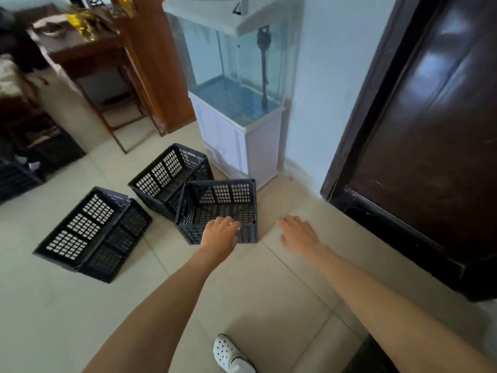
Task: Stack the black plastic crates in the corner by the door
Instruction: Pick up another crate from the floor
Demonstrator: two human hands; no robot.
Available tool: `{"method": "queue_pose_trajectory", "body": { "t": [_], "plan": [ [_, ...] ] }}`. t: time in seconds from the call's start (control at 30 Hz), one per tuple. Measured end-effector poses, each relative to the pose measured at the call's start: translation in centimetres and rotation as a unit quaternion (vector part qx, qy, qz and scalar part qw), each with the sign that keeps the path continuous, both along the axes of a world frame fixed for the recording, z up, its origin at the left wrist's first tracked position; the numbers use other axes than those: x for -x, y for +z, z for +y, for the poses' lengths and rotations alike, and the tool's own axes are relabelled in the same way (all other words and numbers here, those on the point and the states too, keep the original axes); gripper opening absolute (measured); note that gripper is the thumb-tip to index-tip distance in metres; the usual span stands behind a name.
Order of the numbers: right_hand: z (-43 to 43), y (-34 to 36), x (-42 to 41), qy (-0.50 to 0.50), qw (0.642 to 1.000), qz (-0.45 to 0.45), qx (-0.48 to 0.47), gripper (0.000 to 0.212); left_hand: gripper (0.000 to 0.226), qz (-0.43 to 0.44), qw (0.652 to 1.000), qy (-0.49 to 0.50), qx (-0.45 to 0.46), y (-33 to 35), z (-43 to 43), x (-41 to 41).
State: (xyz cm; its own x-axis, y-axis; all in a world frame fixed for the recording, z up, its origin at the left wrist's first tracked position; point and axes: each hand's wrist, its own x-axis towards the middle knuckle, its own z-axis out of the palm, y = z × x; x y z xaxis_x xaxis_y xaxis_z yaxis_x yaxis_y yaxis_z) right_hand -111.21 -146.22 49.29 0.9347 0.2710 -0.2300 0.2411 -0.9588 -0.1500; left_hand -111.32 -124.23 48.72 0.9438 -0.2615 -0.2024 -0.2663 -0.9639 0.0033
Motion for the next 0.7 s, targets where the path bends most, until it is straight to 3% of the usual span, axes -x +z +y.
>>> {"method": "queue_pose_trajectory", "body": {
  "t": [0.3,0.47,0.7],
  "plan": [
    [25.6,2.4,-10.8,0.186,0.982,-0.035,-0.026,0.025,0.031,-0.014,0.990,0.134,-0.053,1.6,24.6,-2.8],
    [37.4,2.9,-14.0,0.282,0.959,-0.031,-0.005,0.026,0.030,-0.015,0.974,0.223,-0.032,1.4,34.9,-2.7],
    [50.7,-0.3,-18.7,0.344,0.939,0.014,0.019,0.025,0.030,0.006,0.946,0.325,-0.003,-0.5,47.0,-4.3]
  ]
}}
